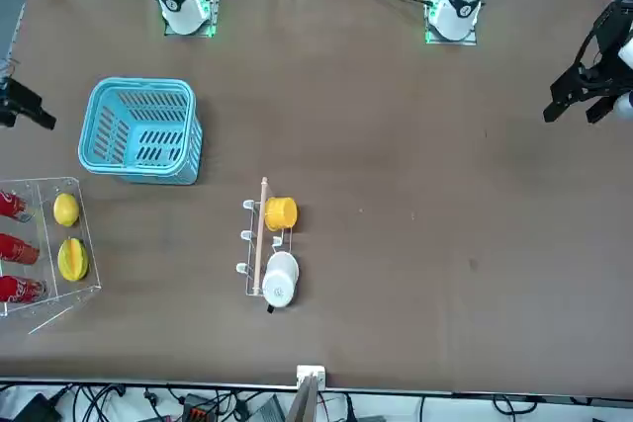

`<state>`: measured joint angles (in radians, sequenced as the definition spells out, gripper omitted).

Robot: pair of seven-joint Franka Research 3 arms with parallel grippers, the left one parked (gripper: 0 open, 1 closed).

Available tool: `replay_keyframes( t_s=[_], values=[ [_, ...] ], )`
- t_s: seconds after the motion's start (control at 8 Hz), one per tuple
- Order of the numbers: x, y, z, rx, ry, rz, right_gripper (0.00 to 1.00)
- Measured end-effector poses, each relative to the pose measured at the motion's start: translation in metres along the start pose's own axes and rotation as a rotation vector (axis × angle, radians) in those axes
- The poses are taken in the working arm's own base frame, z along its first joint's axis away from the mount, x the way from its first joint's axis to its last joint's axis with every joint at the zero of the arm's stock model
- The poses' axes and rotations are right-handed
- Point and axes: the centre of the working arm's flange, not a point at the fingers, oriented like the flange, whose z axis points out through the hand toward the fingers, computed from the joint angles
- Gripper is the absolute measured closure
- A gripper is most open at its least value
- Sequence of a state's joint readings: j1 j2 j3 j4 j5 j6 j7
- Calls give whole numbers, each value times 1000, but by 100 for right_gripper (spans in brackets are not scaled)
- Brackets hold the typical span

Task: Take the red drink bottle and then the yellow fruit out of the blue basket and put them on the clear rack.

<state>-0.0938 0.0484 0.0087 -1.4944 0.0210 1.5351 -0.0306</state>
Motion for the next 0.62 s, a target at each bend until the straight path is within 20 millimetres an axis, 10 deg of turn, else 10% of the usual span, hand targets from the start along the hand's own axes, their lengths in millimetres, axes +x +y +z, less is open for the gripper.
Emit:
replay_keyframes(
  t_s=[0.62],
  values=[
    [-42,-29,-1,-26,-12,-37,0]
  ],
)
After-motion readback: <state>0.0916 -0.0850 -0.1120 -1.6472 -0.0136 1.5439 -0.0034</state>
